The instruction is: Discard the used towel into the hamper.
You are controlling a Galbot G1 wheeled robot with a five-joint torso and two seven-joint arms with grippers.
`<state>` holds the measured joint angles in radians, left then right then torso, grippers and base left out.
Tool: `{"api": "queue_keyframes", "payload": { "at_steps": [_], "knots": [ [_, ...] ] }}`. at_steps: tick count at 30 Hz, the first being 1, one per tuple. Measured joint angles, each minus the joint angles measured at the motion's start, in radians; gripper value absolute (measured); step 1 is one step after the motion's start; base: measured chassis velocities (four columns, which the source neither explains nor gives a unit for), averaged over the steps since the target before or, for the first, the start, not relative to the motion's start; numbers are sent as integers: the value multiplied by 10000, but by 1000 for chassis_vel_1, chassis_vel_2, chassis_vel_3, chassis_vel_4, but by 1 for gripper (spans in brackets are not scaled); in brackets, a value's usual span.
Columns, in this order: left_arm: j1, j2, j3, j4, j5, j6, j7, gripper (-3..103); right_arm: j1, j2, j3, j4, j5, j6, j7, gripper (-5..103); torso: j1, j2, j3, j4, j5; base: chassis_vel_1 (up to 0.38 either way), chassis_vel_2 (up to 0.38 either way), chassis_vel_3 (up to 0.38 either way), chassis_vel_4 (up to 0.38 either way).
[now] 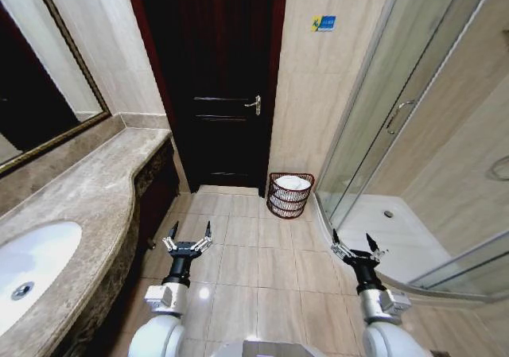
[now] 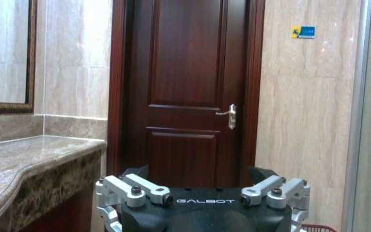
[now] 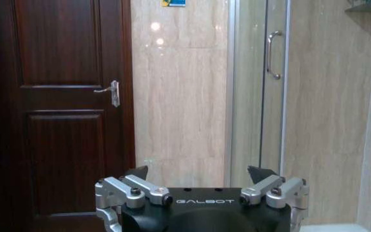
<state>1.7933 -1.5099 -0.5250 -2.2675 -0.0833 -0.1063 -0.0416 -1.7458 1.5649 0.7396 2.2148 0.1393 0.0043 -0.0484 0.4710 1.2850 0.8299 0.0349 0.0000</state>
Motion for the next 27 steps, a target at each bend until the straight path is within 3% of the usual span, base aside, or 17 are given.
{"api": "queue_keyframes", "payload": {
  "at_steps": [27],
  "knots": [
    [10,-2,-4,-6,12,-13,5,100,-12,0,4,15,-2,7,-11,100,0,0,0,0,0,0,0,0,0]
  ]
}}
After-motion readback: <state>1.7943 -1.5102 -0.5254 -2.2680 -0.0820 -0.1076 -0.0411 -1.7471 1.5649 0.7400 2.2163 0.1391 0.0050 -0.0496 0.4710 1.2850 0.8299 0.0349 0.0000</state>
